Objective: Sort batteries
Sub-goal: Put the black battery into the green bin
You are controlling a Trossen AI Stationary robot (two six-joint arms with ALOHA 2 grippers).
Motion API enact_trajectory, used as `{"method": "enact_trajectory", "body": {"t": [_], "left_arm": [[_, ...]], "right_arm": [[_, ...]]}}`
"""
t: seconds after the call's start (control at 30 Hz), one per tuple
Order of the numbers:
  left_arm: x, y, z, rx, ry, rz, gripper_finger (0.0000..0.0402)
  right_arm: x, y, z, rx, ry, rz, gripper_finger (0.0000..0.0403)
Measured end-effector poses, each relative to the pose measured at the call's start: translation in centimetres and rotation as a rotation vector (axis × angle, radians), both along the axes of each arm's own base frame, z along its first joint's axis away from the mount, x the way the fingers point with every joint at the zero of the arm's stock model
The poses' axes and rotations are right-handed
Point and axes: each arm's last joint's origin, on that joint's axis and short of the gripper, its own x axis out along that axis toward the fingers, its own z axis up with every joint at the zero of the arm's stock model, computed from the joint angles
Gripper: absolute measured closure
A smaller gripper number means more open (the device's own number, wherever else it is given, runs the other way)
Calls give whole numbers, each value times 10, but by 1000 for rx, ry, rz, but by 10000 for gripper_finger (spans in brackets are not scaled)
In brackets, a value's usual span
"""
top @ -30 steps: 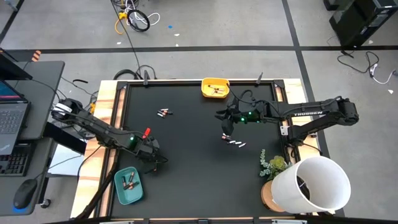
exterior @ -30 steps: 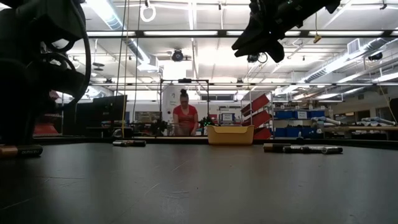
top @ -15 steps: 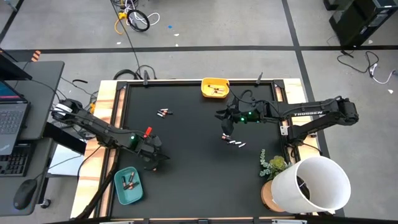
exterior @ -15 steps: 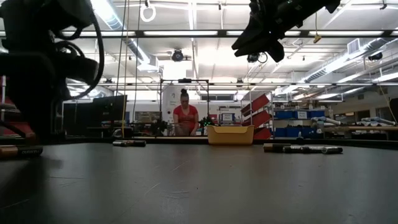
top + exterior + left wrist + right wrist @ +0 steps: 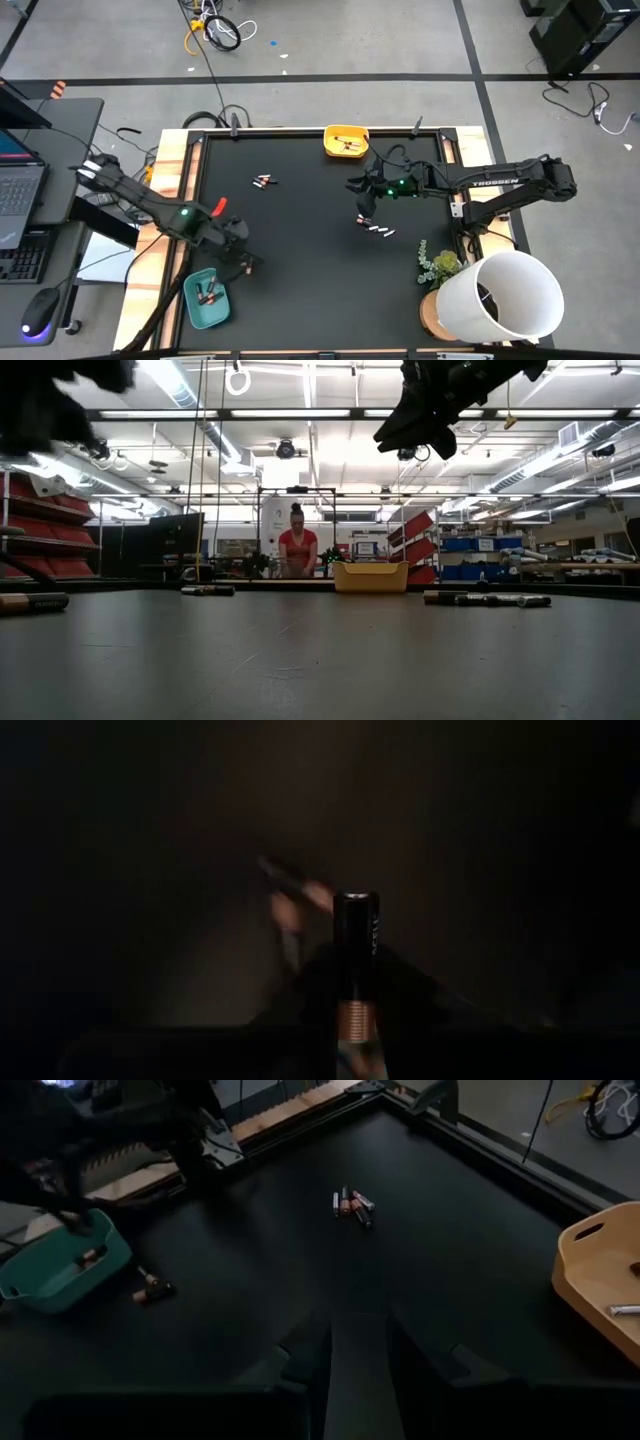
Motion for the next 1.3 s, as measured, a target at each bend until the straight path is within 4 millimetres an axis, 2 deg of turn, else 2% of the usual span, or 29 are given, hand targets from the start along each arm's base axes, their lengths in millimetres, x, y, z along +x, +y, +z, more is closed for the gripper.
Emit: {"method": "enact_trajectory", "body": {"t": [0.1,0.2,0.3,0.4,0.5,0.6,0.83,0.97,1.03,1.2,1.3], "left_arm": [[-11,-22,4,-118,55,-43,352],[-27,-48,-2,-176,154,-81,352],[-42,-67,-18,-192,249,-80,352],[-51,-80,-41,-271,263,-14,352],[-59,-81,-70,-306,283,107,352],[-66,-70,-92,-251,300,253,352],[-66,-61,-110,-283,252,302,352],[-66,-61,-111,-292,272,354,352],[-66,-62,-109,-291,284,366,332],[-64,-65,-96,-277,313,388,216],[-63,-67,-83,-248,323,391,184]], "right_arm": [[0,-1,0,-21,8,9,316],[0,-2,0,-30,10,5,316],[0,-4,0,-44,8,-5,316],[0,-5,1,-64,1,-14,316],[0,-6,2,-67,-7,-20,316],[0,-6,2,-60,-9,-23,316],[1,-4,2,-8,-22,-18,316],[1,-4,2,-2,-24,-19,316],[1,-4,2,-3,-24,-19,316],[0,-5,2,-14,-21,-16,316],[0,-6,2,-28,-17,-13,316]]}}
